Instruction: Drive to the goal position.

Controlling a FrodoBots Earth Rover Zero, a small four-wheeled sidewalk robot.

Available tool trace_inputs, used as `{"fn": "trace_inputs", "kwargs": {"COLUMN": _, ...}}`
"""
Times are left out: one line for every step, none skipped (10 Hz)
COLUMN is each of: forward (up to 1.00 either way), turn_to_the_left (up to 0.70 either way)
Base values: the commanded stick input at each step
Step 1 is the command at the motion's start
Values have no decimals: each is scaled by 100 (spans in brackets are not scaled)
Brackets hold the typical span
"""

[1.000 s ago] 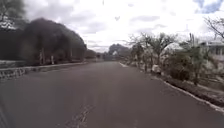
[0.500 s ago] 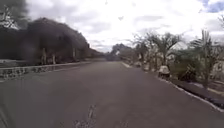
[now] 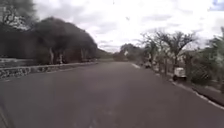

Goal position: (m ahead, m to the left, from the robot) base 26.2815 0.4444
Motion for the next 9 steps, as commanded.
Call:
{"fn": "trace_inputs", "kwargs": {"forward": 70, "turn_to_the_left": 0}}
{"fn": "trace_inputs", "kwargs": {"forward": 70, "turn_to_the_left": 0}}
{"fn": "trace_inputs", "kwargs": {"forward": 70, "turn_to_the_left": 0}}
{"fn": "trace_inputs", "kwargs": {"forward": 70, "turn_to_the_left": 0}}
{"fn": "trace_inputs", "kwargs": {"forward": 70, "turn_to_the_left": -27}}
{"fn": "trace_inputs", "kwargs": {"forward": 70, "turn_to_the_left": -27}}
{"fn": "trace_inputs", "kwargs": {"forward": 70, "turn_to_the_left": -27}}
{"fn": "trace_inputs", "kwargs": {"forward": 70, "turn_to_the_left": 0}}
{"fn": "trace_inputs", "kwargs": {"forward": 70, "turn_to_the_left": 0}}
